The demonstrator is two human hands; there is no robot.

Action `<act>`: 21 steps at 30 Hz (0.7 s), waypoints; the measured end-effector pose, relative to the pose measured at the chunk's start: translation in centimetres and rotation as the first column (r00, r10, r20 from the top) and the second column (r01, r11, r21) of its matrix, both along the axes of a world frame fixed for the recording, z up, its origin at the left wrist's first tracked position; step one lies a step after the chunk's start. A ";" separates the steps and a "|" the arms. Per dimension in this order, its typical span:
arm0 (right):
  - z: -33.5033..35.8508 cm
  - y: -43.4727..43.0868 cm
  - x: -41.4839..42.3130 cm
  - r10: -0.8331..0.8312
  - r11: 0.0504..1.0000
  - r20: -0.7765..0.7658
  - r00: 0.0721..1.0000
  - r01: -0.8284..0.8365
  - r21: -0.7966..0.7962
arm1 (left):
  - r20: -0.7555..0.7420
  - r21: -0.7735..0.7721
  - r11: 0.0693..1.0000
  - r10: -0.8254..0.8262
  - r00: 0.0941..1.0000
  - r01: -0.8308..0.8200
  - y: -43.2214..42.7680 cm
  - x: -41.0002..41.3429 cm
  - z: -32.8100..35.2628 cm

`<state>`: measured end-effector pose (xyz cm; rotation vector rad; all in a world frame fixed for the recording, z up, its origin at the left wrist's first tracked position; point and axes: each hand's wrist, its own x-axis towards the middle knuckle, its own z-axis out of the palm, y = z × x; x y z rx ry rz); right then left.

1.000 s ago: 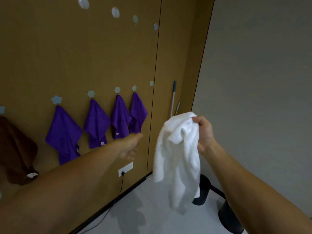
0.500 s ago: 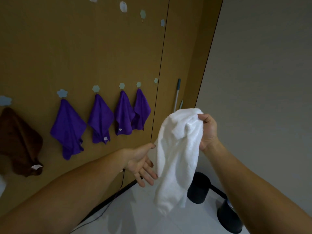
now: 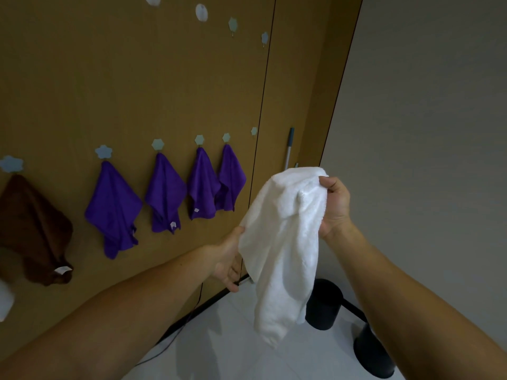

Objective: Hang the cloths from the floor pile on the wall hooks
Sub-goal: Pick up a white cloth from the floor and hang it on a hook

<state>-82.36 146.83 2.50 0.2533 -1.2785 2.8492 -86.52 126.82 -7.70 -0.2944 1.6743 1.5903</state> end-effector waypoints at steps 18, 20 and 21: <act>0.2 1.7 -0.1 -0.002 0.999 -0.037 0.999 0.001 -0.038 | 0.016 0.244 0.963 0.117 0.993 -0.118 1.3 -2.1 0.4; 0.3 1.8 -0.2 0.008 1.000 -0.045 0.999 -0.009 -0.023 | -0.024 0.307 0.947 0.103 0.994 -0.091 2.1 -2.1 0.0; 0.3 1.9 -0.2 0.017 1.000 -0.051 0.999 -0.018 -0.020 | -0.060 0.323 0.943 0.105 0.993 -0.080 2.4 -2.0 0.1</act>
